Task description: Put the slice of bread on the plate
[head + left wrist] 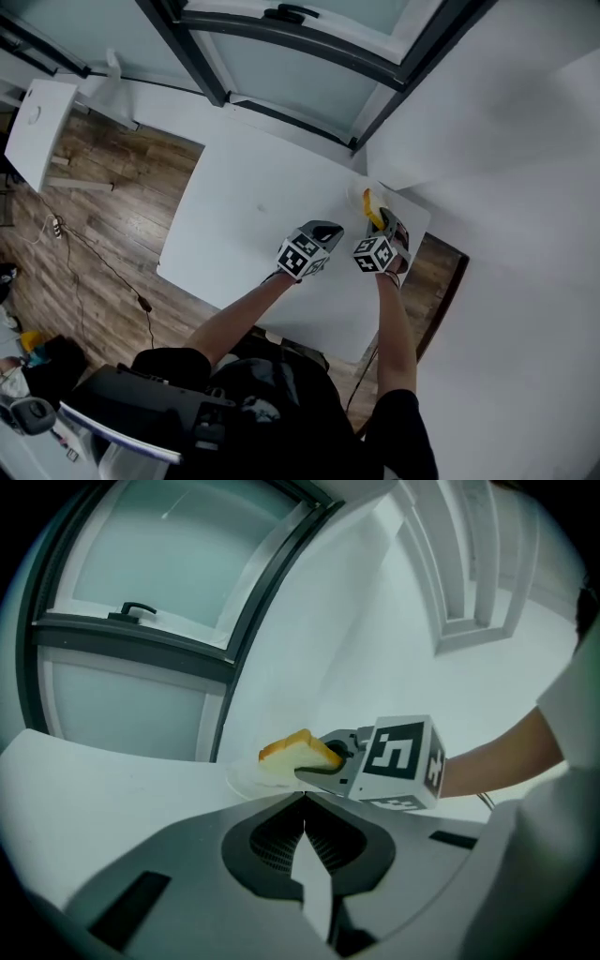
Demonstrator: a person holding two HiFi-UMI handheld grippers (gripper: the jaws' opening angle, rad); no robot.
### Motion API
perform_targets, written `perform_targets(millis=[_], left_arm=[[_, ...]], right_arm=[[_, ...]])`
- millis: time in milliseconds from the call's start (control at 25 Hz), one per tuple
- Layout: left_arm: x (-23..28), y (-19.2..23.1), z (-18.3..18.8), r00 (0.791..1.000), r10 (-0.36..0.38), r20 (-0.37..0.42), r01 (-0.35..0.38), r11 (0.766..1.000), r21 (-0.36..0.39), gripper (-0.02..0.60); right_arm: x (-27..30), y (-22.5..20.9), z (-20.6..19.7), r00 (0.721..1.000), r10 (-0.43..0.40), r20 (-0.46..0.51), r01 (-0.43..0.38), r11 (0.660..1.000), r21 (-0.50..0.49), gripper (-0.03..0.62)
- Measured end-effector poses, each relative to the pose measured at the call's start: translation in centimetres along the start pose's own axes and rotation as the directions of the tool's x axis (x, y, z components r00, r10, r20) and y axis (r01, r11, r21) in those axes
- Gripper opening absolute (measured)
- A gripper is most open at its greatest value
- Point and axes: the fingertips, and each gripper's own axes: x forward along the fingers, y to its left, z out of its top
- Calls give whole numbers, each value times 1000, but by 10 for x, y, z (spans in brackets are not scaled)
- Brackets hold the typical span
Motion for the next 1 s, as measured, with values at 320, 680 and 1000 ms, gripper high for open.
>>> perform_targets(millis=[320, 680, 1000], left_arm=[[-5, -8, -8, 1000, -5, 1, 5, 999, -42, 5], [-11, -13, -22, 999, -36, -27, 34, 997, -62, 5], [-16, -18, -31, 997, -58, -53, 54, 996, -68, 5]], right_arm=[[42, -10, 2, 998, -56, -37, 35, 901, -433, 100], [36, 33, -22, 935, 317, -163, -349, 905, -244, 268], [18, 41, -43, 876, 439, -200, -461, 883, -82, 390]])
